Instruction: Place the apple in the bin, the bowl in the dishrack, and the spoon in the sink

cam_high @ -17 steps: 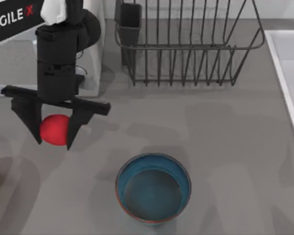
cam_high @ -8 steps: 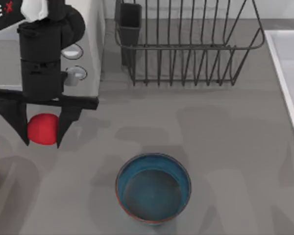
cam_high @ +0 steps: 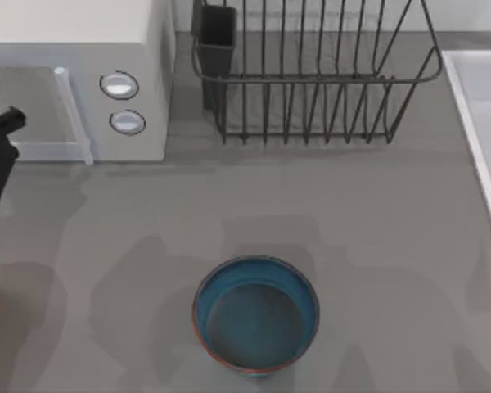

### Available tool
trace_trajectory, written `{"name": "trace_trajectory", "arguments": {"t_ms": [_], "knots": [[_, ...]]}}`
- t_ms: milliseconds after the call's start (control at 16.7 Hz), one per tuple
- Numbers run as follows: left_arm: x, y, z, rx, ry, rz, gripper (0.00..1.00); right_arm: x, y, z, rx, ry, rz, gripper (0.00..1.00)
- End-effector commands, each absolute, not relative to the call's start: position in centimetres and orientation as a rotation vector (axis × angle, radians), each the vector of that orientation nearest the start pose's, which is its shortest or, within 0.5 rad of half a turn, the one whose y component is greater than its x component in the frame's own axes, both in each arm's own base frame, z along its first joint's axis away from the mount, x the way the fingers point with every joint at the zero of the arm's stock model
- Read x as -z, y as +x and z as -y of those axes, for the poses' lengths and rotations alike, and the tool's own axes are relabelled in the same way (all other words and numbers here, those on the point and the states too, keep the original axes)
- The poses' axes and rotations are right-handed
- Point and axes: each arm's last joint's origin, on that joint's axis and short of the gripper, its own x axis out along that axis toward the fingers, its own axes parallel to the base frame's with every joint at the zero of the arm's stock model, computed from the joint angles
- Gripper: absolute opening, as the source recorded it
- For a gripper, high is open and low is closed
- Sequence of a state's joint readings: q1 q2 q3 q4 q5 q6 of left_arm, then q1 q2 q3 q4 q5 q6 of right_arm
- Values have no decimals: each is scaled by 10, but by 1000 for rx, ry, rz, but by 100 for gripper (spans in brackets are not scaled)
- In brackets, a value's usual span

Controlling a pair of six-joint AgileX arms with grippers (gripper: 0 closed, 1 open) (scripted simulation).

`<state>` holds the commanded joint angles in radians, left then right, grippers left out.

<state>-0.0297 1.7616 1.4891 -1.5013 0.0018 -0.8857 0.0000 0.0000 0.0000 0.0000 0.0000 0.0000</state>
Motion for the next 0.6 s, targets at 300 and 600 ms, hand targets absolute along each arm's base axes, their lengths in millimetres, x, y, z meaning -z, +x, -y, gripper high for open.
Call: {"name": "trace_trajectory", "arguments": {"t_ms": [300,600], "knots": [[-269,265,-41,-1089,-1023,-1354,0,-160,106,1,0,0,0,100],[-272,251,-51,-1161,-1126,-1264,0,-160,106,1,0,0,0,100]]}}
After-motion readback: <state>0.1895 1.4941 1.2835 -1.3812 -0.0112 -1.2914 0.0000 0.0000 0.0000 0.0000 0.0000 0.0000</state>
